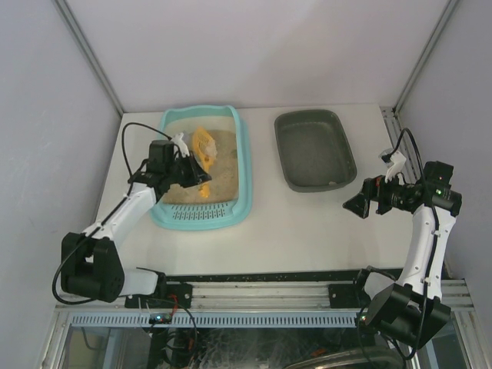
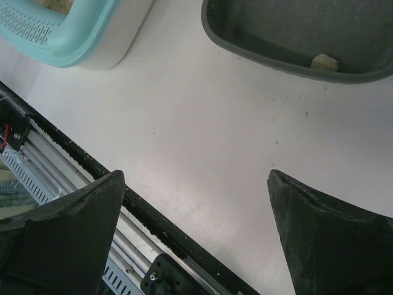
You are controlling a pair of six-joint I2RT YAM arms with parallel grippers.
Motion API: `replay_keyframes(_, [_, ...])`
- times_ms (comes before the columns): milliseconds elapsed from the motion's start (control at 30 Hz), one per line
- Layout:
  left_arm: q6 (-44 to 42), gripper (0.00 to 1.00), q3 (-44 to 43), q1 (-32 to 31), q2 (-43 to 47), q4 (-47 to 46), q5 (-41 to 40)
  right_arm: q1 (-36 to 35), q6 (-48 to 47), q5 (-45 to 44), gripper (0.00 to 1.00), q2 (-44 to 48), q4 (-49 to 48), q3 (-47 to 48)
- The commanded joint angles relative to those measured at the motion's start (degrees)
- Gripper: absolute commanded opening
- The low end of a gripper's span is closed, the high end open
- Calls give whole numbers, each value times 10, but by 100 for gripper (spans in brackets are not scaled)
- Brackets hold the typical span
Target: Clean the litter box
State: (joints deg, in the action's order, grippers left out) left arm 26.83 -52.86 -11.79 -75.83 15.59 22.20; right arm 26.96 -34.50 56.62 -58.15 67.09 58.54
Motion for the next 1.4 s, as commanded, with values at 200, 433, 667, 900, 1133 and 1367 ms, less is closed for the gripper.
replay_keyframes(200, [-46,0,-140,-4,-132,166,-52,6,-1,12,100,7,-9,-1])
replay_keyframes(433, [-66,0,-263,-52,-260,208,-45,25,2,16,100,4,-8,-2])
replay_keyframes(667, [-94,0,-328,-59,-343,222,-2,28,13,10,100,-12,-17,-2])
replay_keyframes(900, [-92,0,-322,-59,-355,183,37,25,28,1,100,-18,-32,-3])
replay_keyframes(1133, [-74,0,-296,-56,-354,106,97,-27,76,-7,100,-20,-74,-4])
replay_keyframes(1367, [-76,0,-271,-56,-345,64,119,-326,96,-266,100,-86,-261,57])
